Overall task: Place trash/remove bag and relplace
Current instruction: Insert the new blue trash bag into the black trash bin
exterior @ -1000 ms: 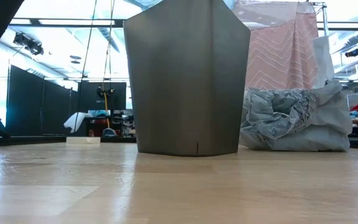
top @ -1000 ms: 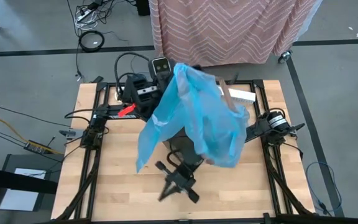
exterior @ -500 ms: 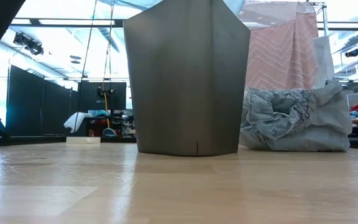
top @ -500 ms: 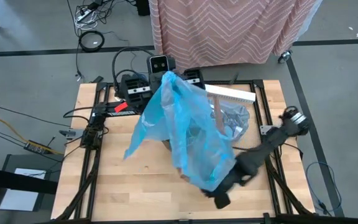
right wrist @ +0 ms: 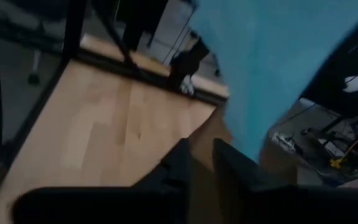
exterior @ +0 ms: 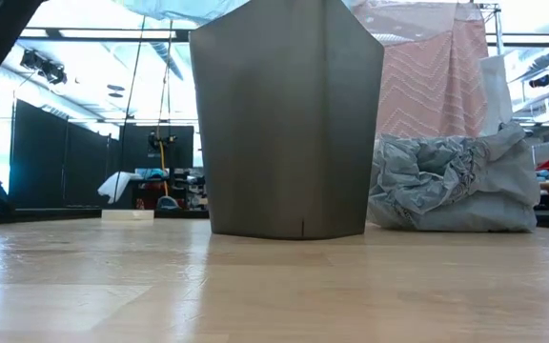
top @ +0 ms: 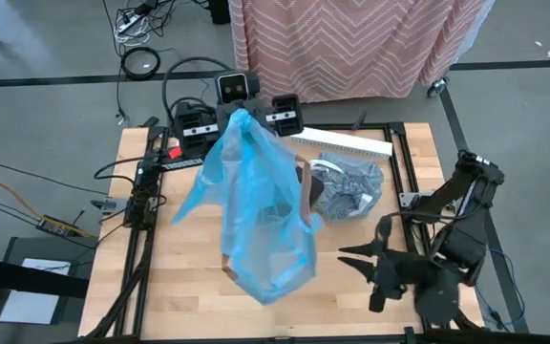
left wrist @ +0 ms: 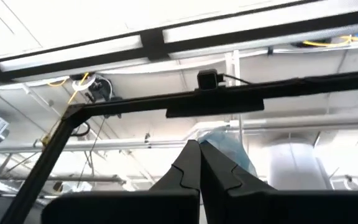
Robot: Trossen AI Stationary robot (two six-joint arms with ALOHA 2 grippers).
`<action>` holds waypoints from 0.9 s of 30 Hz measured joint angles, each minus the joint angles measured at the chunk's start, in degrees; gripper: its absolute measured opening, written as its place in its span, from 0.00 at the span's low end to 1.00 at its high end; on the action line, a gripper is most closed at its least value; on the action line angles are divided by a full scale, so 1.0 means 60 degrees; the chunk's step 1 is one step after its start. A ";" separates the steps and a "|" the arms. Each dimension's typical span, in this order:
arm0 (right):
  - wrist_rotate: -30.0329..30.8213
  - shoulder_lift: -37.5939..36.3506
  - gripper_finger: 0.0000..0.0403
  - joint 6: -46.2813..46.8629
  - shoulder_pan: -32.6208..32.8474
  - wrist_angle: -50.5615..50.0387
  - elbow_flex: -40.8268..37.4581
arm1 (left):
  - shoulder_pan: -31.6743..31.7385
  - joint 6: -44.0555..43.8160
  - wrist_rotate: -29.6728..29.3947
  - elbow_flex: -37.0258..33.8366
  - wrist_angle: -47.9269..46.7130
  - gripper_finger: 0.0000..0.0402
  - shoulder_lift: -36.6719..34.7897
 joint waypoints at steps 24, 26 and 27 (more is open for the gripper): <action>-0.1859 -0.0379 0.68 -0.7580 -0.1408 0.8828 0.0000 | 0.1569 0.0608 0.1161 0.0000 -0.0724 0.01 0.0004; -0.1882 -0.0377 0.68 -0.7580 -0.1509 0.8895 0.0000 | 0.1613 0.0817 0.1289 0.0000 -0.0908 0.01 0.0011; -0.1954 -0.0376 0.68 -0.7586 -0.1562 0.9005 0.0000 | 0.1628 0.0923 0.1400 0.0000 -0.1026 0.01 0.0011</action>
